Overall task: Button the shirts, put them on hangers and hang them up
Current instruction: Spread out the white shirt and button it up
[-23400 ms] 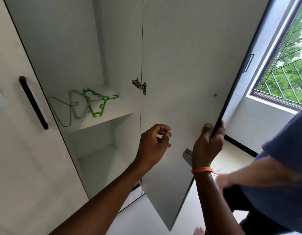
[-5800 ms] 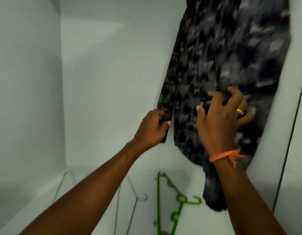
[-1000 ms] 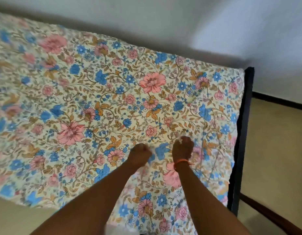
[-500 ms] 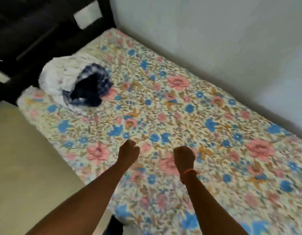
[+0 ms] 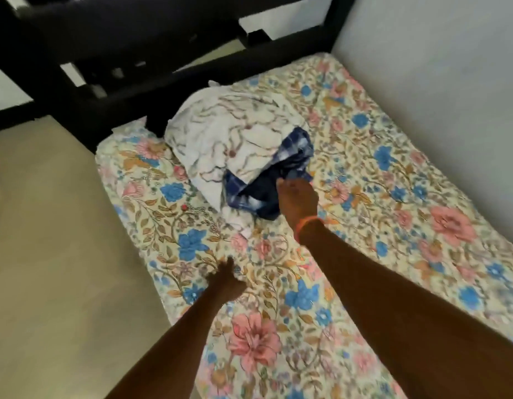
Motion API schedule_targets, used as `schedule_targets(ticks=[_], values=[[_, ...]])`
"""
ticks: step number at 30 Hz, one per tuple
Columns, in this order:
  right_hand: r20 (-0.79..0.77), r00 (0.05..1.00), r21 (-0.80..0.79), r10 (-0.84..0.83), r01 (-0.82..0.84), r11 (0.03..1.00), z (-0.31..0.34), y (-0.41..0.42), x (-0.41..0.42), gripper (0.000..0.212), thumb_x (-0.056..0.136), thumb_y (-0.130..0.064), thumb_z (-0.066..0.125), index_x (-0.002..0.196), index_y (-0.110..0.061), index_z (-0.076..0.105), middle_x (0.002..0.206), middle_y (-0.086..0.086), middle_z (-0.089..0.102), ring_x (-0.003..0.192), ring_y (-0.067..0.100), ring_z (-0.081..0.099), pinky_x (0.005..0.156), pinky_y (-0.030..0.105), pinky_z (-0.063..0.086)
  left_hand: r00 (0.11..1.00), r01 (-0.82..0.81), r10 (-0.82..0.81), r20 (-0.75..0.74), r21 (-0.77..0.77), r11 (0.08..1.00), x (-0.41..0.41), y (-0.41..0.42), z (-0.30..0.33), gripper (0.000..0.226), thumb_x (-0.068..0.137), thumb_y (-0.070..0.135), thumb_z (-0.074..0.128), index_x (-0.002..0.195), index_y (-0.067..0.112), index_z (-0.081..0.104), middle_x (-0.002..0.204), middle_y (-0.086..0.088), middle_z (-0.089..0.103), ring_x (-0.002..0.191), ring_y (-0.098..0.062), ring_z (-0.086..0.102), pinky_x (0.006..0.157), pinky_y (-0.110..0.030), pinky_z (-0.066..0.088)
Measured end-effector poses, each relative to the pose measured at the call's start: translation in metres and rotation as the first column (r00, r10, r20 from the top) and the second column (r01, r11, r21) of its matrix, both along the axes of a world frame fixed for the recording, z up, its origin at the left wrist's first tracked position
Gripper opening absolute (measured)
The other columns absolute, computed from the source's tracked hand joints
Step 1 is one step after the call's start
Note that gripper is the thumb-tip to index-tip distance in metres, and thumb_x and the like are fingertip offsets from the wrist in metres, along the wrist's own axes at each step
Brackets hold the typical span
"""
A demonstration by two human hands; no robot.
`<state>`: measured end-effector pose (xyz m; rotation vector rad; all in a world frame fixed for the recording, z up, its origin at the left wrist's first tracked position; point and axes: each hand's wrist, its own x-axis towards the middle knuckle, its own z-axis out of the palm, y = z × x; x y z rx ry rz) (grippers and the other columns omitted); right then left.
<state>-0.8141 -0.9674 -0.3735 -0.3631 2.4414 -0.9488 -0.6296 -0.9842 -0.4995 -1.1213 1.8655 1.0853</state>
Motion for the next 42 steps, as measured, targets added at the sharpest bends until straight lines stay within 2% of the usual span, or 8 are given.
schedule_targets(ticks=[8, 14, 24, 30, 32, 36, 39, 42], values=[[-0.083, 0.976, 0.354, 0.203, -0.161, 0.921, 0.001, -0.102, -0.027, 0.040, 0.103, -0.024, 0.050, 0.132, 0.003, 0.051, 0.134, 0.021, 0.057, 0.122, 0.037, 0.055, 0.085, 0.037, 0.045, 0.957, -0.161, 0.205, -0.208, 0.212, 0.964, 0.024, -0.012, -0.031, 0.089, 0.093, 0.019, 0.062, 0.157, 0.026, 0.001, 0.164, -0.006, -0.001, 0.143, -0.026, 0.033, 0.101, -0.033, 0.048], [-0.229, 0.973, -0.056, -0.012, -0.001, 0.998, 0.029, -0.081, -0.038, 0.019, 0.098, -0.018, 0.049, 0.093, -0.006, 0.063, 0.098, 0.015, 0.063, 0.095, 0.031, 0.060, 0.078, 0.035, 0.045, 0.848, -0.421, 0.418, -0.327, 0.064, 0.905, 0.032, -0.023, 0.009, 0.023, 0.093, 0.023, 0.052, 0.101, 0.010, 0.069, 0.110, -0.014, 0.068, 0.091, -0.026, 0.063, 0.077, -0.029, 0.054], [0.786, 0.605, -0.569, 0.126, 0.627, 0.533, 0.213, 0.068, -0.030, 0.048, 0.088, -0.013, 0.043, 0.130, -0.001, 0.061, 0.131, 0.018, 0.063, 0.116, 0.033, 0.065, 0.092, 0.045, 0.056, 0.607, -0.433, 0.117, -0.786, -0.203, 0.878, -0.068, -0.050, 0.214, 0.115, 0.074, 0.048, 0.079, 0.156, 0.031, 0.000, 0.165, -0.008, 0.001, 0.141, -0.015, 0.018, 0.105, -0.042, 0.039], [0.711, 0.684, -0.685, 0.160, 0.624, 0.375, 0.275, 0.176, -0.025, 0.052, 0.108, -0.039, 0.024, 0.146, -0.010, 0.042, 0.157, 0.016, 0.030, 0.144, 0.034, 0.032, 0.115, 0.056, 0.030, 0.784, -0.305, -0.021, -0.620, -0.414, 0.858, -0.098, -0.002, 0.287, 0.023, 0.088, 0.027, 0.064, 0.109, 0.019, 0.063, 0.105, -0.006, 0.069, 0.102, -0.029, 0.065, 0.084, -0.042, 0.053], [0.744, 0.650, -0.666, 0.153, 0.702, 0.253, 0.286, 0.213, -0.032, 0.059, 0.093, -0.038, 0.064, 0.141, -0.006, 0.052, 0.153, 0.018, 0.039, 0.139, 0.037, 0.041, 0.104, 0.059, 0.043, 0.738, -0.350, 0.093, -0.668, -0.262, 0.899, -0.088, 0.030, 0.314, 0.017, 0.091, 0.015, 0.058, 0.107, 0.009, 0.063, 0.104, -0.012, 0.070, 0.099, -0.033, 0.065, 0.077, -0.036, 0.051], [0.684, 0.685, -0.486, -0.250, 0.684, 0.545, 0.269, 0.275, -0.008, 0.087, 0.030, -0.068, 0.091, 0.101, -0.022, 0.071, 0.092, -0.004, 0.072, 0.090, 0.021, 0.066, 0.072, 0.037, 0.056, 0.687, -0.167, 0.160, -0.708, 0.060, 0.984, -0.077, 0.139, 0.366, 0.045, 0.096, 0.016, 0.058, 0.138, 0.004, 0.050, 0.138, -0.016, 0.055, 0.127, -0.030, 0.052, 0.096, -0.024, 0.041], [0.720, 0.639, -0.307, -0.271, 0.644, 0.701, 0.240, 0.312, 0.034, 0.077, 0.063, -0.070, 0.078, 0.124, -0.024, 0.065, 0.112, 0.003, 0.071, 0.109, 0.029, 0.063, 0.098, 0.051, 0.050, 0.734, 0.102, 0.017, -0.679, 0.136, 0.985, -0.062, 0.234, 0.370, 0.046, 0.098, 0.015, 0.055, 0.141, 0.003, 0.047, 0.141, -0.020, 0.052, 0.128, -0.034, 0.051, 0.103, -0.036, 0.044], [0.716, 0.611, -0.143, -0.337, 0.601, 0.786, 0.206, 0.369, 0.061, 0.030, 0.090, -0.017, 0.070, 0.117, -0.004, 0.066, 0.076, 0.006, 0.074, 0.067, 0.017, 0.071, 0.063, 0.028, 0.058, 0.776, 0.276, -0.107, -0.621, 0.182, 0.944, -0.022, 0.298, 0.344, 0.048, 0.095, 0.017, 0.058, 0.140, 0.004, 0.046, 0.129, -0.022, 0.057, 0.118, -0.036, 0.055, 0.091, -0.029, 0.044]])
